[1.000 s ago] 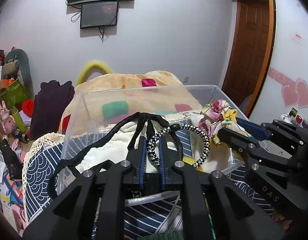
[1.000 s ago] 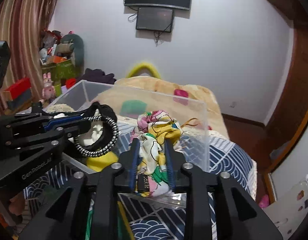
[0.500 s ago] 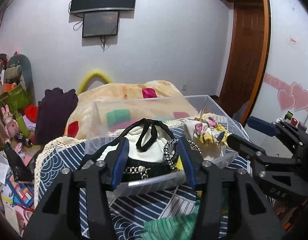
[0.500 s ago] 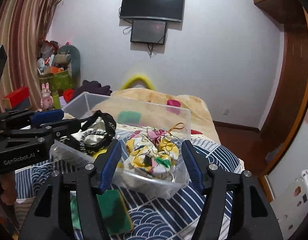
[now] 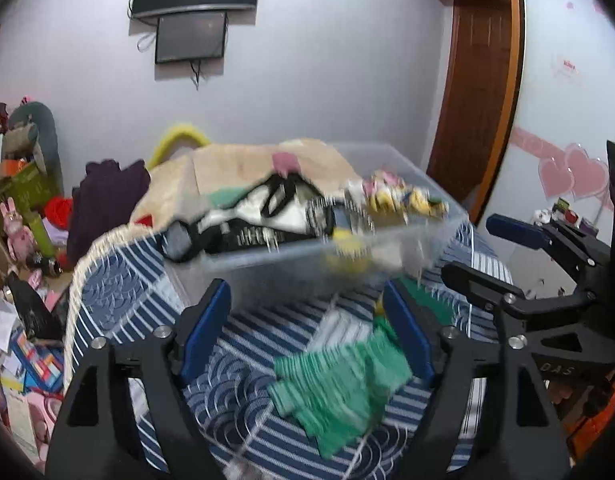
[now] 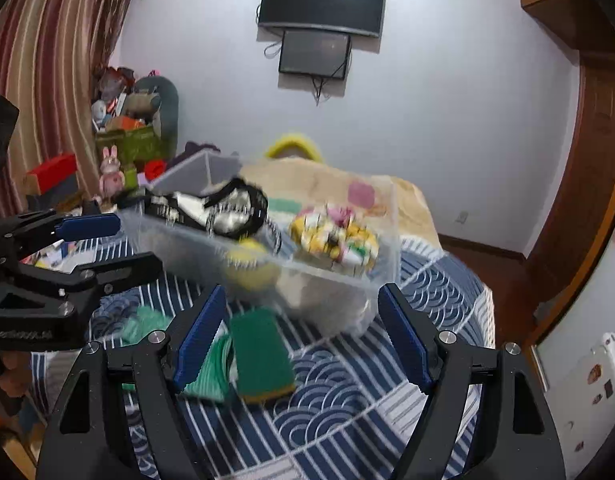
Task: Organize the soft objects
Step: 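Grasp the green knit glove with the left gripper while the right grasps the green sponge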
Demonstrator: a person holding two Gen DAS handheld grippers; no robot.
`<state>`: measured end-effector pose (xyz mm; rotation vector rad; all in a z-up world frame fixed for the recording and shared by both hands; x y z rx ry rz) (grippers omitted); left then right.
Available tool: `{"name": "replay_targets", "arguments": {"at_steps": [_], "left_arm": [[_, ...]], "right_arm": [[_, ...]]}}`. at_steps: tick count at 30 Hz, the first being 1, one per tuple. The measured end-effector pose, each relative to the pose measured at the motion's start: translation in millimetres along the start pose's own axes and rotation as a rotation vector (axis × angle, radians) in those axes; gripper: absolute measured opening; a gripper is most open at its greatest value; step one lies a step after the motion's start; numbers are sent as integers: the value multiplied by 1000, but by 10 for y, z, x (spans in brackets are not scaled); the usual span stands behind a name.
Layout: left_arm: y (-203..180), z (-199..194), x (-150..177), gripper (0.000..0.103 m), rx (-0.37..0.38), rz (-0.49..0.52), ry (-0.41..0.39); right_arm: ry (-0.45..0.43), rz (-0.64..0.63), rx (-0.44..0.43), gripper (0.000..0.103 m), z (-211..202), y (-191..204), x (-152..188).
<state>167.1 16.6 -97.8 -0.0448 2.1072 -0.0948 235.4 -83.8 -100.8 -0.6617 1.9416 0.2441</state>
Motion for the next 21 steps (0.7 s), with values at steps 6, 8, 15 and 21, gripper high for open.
{"name": "replay_targets", "arguments": {"at_steps": [6, 8, 15, 21], "left_arm": [[-30, 200, 351, 85, 20, -38, 123], [-31, 284, 469, 85, 46, -64, 177], [-60, 339, 623, 85, 49, -82, 197], [-115, 285, 647, 56, 78, -74, 171]], "right_arm": [[68, 11, -26, 76, 64, 43, 224], [83, 20, -29, 76, 80, 35, 283], [164, 97, -107, 66, 197, 15, 516], [206, 117, -167, 34, 288, 57, 605]]}}
Point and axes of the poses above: each gripper's, at about its wrist camera, not at the fingertips, and z roughly the way its jaws point, y to its left, x to its underside, the point moved 6 cm from there along z, roughly the way its jaws point, and after that the axes turned 3 degrees about -y, right-handed, at the moved point
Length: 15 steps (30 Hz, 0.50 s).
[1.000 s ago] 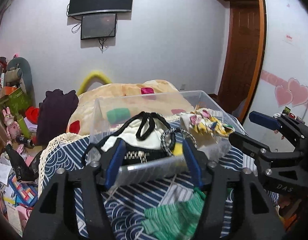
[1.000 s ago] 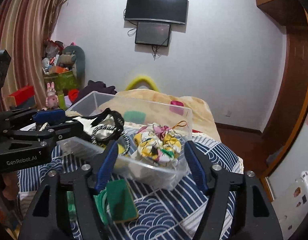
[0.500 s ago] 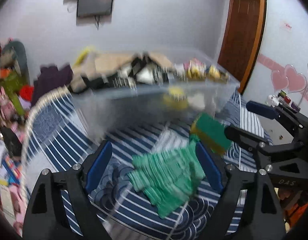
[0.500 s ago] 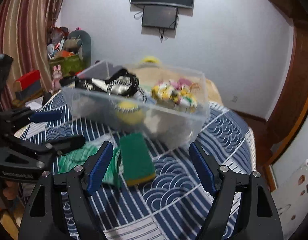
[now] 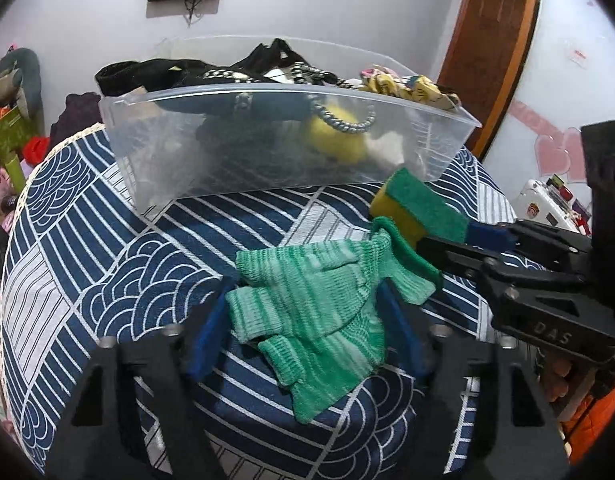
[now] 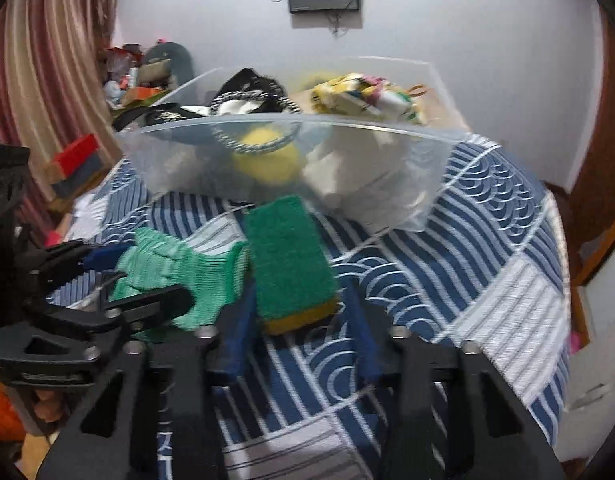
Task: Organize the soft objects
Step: 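Grasp the green knit glove with the left gripper while the right grasps the green sponge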
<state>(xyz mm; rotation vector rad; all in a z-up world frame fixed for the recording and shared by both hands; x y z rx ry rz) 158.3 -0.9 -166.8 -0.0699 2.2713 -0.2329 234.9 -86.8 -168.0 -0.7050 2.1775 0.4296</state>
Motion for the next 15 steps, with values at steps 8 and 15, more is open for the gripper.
{"name": "replay_targets", "arguments": {"at_steps": [8, 15], "left_arm": [[32, -151, -13, 33, 39, -4, -46], [169, -594, -248, 33, -2, -26, -176]], "right_arm": [[-61, -37, 51, 31, -139, 45, -48], [-140, -63, 56, 31, -439, 94, -164]]}}
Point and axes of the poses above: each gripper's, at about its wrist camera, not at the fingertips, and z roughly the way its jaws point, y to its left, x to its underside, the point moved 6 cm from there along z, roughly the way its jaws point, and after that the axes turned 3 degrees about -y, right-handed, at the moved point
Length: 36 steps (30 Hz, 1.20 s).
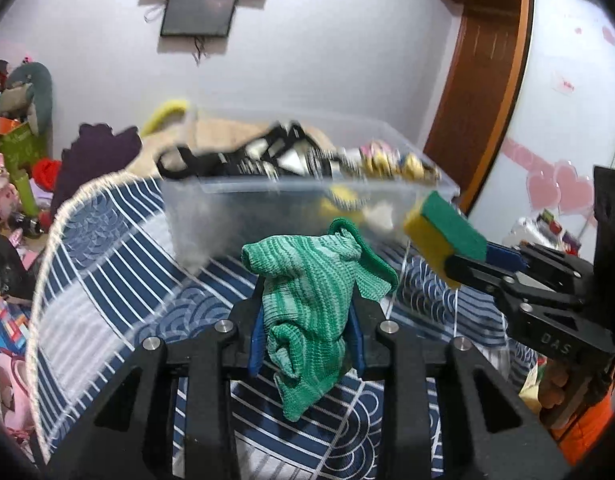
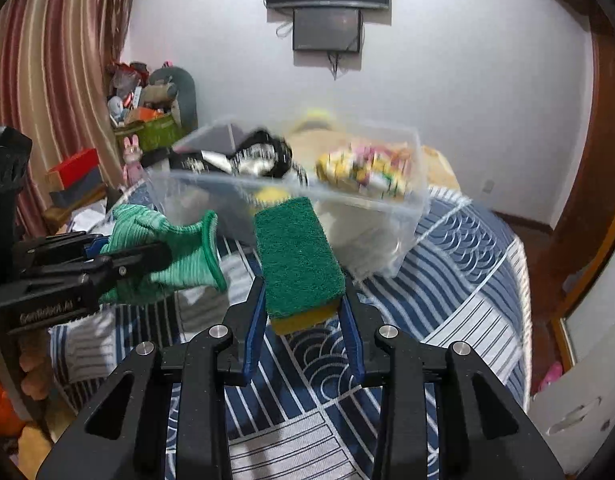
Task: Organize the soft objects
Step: 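Lower the sponge into the clear box with the right gripper while the left drops the glove in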
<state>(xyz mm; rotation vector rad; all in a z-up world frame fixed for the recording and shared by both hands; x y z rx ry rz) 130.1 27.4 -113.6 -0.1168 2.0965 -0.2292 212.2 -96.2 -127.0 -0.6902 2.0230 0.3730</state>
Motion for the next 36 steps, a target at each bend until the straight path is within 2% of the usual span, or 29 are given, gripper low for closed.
{"name": "replay_targets", "arguments": {"at_steps": [5, 11, 18, 22, 30, 36], "left_arm": [[1, -149, -238, 33, 2, 16, -60], [-37, -145, -620, 33, -11, 29, -134], [-10, 84, -884, 33, -12, 19, -145], [-12, 273, -959, 33, -27, 16, -140], [45, 788, -864, 33, -86, 40, -63], [87, 870, -835, 36, -68, 33, -56]], "right_arm": [[-68, -12, 10, 31, -149, 28, -190], [-140, -11, 49, 32, -194, -62, -470], [-186, 25, 91, 32, -74, -204, -719], [-162, 77, 58, 32, 129, -213, -749], [-63, 61, 32, 32, 504, -94, -589], [-22, 78, 18, 33, 601, -151, -505]]}}
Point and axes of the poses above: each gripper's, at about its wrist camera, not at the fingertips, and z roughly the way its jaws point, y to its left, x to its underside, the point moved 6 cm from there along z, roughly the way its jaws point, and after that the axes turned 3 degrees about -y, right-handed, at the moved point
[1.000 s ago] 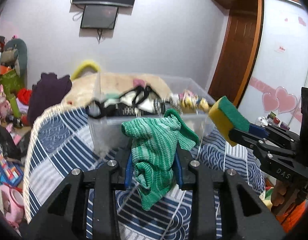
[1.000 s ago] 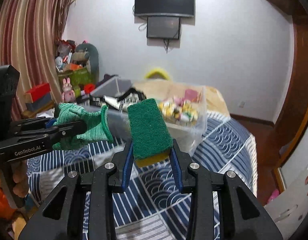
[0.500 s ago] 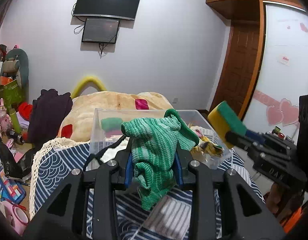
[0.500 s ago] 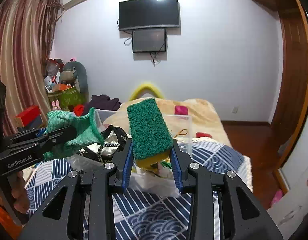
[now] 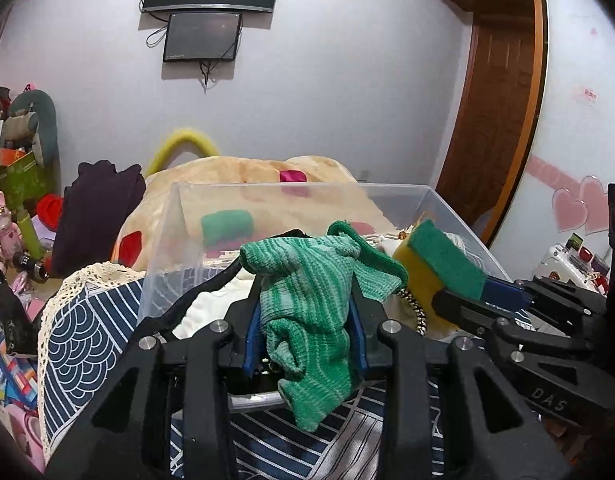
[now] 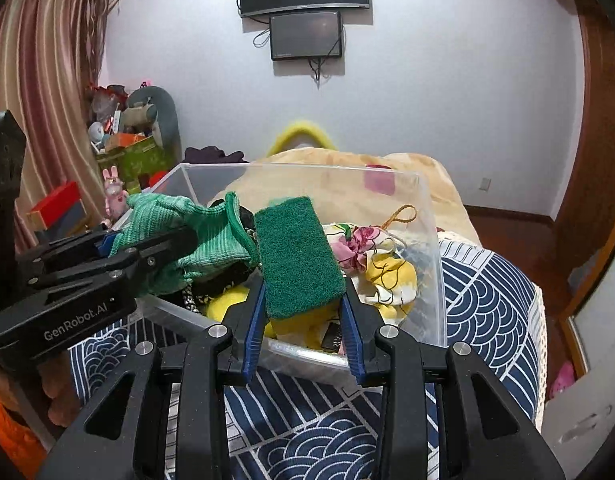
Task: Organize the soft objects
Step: 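Lower the sponge into the clear box with the right gripper while the left drops the glove in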
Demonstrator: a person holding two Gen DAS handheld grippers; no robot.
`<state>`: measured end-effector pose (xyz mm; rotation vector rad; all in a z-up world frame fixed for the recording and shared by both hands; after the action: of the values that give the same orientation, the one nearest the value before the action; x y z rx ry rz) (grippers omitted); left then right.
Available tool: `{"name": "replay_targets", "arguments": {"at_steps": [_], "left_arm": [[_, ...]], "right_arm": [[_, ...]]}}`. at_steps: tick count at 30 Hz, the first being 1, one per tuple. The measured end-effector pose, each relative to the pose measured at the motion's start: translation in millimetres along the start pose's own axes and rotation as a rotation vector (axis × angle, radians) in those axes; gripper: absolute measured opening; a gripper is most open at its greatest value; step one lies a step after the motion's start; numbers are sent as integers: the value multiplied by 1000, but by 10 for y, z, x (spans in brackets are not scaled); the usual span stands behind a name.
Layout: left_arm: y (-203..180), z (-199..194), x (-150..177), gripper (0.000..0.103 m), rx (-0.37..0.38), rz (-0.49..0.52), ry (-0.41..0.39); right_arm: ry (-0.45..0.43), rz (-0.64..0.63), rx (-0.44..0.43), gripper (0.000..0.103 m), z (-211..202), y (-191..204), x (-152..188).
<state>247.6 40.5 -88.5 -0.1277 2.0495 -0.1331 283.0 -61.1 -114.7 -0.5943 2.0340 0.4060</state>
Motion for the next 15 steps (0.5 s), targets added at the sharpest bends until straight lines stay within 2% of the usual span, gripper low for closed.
{"name": "replay_targets", "arguments": {"at_steps": [5, 7, 8, 9, 12, 15], "left_arm": [[28, 12, 9, 41, -17, 8, 19], [2, -44, -7, 44, -3, 15, 19], [-8, -75, -19, 46, -2, 18, 16], [-11, -117, -37, 52, -9, 23, 10], [-21, -265, -91, 64, 0, 20, -17], [-22, -417, -133, 81, 2, 11, -40]], "right_arm": [[0, -16, 25, 36, -48, -6, -5], [9, -13, 26, 55, -78, 5, -23], [9, -10, 21, 59, -97, 12, -31], [-1, -7, 15, 63, -130, 11, -39], [-32, -11, 19, 65, -226, 16, -74], [-54, -15, 10, 73, -351, 22, -115]]}}
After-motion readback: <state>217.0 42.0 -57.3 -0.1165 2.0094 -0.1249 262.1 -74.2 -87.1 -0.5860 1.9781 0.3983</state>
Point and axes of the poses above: each gripper's, at about its wrist camera, not at the fingertips, and z roughly the way its jaws point, y to its left, x to its underside, the point moved 6 cm from there along z, roughly the way its jaws point, and after that the axes turned 3 degrees about -y, right-handed, at the moved point
